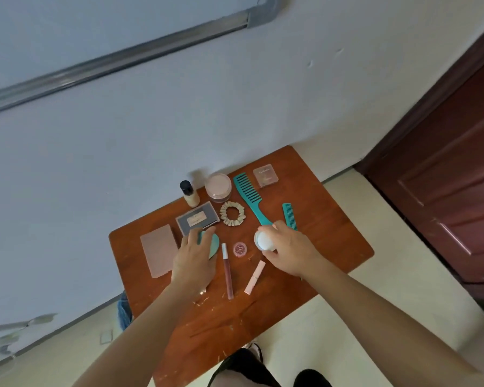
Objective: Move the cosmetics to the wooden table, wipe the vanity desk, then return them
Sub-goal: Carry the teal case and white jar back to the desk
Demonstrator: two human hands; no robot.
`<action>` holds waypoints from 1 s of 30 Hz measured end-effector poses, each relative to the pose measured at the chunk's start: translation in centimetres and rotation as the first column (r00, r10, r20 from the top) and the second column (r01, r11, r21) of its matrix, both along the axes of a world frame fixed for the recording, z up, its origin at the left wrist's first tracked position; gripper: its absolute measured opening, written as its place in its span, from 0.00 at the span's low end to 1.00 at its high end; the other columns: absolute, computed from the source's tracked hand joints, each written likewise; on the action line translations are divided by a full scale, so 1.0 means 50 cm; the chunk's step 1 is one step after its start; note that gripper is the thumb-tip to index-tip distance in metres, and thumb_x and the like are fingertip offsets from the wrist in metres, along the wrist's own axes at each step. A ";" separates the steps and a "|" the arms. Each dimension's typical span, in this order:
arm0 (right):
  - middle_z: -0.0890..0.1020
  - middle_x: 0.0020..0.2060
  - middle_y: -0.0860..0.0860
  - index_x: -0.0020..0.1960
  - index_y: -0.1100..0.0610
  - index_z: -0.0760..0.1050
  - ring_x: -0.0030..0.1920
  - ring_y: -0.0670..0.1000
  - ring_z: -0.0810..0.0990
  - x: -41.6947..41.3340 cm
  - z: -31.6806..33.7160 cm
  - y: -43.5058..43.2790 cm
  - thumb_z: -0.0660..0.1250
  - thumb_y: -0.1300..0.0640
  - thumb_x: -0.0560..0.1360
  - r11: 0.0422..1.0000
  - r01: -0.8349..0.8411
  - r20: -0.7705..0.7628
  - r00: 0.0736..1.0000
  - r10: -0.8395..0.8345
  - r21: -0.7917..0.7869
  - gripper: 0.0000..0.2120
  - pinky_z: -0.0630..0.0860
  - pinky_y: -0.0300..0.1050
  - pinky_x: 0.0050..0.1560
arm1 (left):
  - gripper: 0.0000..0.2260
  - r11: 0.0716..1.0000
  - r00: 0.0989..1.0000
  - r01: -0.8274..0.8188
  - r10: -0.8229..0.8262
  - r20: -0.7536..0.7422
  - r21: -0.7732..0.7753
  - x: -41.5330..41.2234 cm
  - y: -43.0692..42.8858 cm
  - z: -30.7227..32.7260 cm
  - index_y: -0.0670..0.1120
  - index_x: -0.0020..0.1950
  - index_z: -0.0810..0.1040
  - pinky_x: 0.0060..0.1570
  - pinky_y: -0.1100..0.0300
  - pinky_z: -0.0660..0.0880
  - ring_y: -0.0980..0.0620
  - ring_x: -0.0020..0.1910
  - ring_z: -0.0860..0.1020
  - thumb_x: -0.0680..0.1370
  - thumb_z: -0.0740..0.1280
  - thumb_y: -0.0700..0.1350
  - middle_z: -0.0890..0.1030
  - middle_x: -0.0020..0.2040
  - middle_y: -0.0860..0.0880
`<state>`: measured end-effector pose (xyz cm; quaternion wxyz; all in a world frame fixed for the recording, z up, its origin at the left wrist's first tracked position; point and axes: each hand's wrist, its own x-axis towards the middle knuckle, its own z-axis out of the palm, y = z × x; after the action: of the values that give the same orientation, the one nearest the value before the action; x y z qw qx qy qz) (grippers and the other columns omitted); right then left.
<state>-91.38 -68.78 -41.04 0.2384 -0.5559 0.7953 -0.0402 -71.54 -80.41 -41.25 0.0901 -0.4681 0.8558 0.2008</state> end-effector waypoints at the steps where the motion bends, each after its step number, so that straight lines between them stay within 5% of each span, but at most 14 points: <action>1: 0.71 0.64 0.48 0.71 0.46 0.61 0.59 0.51 0.77 -0.008 0.016 0.002 0.66 0.46 0.78 0.998 0.039 0.007 0.999 -0.039 -0.049 0.25 0.78 0.42 0.55 | 0.30 1.000 1.000 -0.003 0.003 -0.029 -0.026 -0.001 0.004 0.011 0.56 0.76 0.57 0.58 0.53 0.77 0.47 0.73 0.61 0.78 0.67 0.49 0.61 0.74 0.50; 6: 0.71 0.63 0.46 0.71 0.44 0.60 0.56 0.49 0.77 -0.064 0.118 0.065 0.68 0.42 0.76 0.946 0.237 0.036 0.971 -0.235 -0.221 0.28 0.77 0.37 0.51 | 0.30 0.988 0.974 -0.038 0.004 -0.228 -0.147 -0.063 0.051 0.105 0.55 0.75 0.60 0.60 0.49 0.76 0.46 0.71 0.64 0.76 0.70 0.50 0.64 0.73 0.51; 12: 0.71 0.66 0.48 0.71 0.48 0.60 0.59 0.51 0.76 -0.170 0.228 0.318 0.67 0.41 0.75 0.801 0.496 0.085 0.863 -0.499 -0.335 0.30 0.76 0.46 0.56 | 0.32 0.974 0.864 0.080 -0.174 -0.473 -0.213 -0.235 0.216 0.255 0.50 0.72 0.63 0.58 0.47 0.76 0.44 0.68 0.69 0.72 0.75 0.50 0.70 0.69 0.48; 20: 0.74 0.56 0.43 0.60 0.44 0.67 0.50 0.50 0.78 -0.291 0.348 0.852 0.69 0.40 0.71 0.452 0.700 0.108 0.598 -0.794 -0.552 0.21 0.75 0.48 0.48 | 0.26 0.855 0.556 0.390 -0.514 -0.653 -0.341 -0.512 0.637 0.388 0.46 0.67 0.69 0.55 0.49 0.74 0.45 0.58 0.73 0.72 0.74 0.47 0.72 0.62 0.47; 30: 0.76 0.56 0.45 0.67 0.45 0.68 0.50 0.50 0.79 -0.278 0.372 1.476 0.69 0.39 0.73 0.013 0.724 0.126 0.138 -0.982 -0.690 0.26 0.78 0.49 0.48 | 0.28 0.532 0.089 0.679 -0.743 -0.663 -0.506 -0.729 1.233 0.456 0.48 0.70 0.71 0.46 0.62 0.73 0.53 0.56 0.74 0.71 0.75 0.49 0.70 0.61 0.50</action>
<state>-105.30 5.04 -22.43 -0.2011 0.0328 0.9254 -0.3195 -108.00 -18.75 -18.45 -0.2567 0.1598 0.9059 0.2964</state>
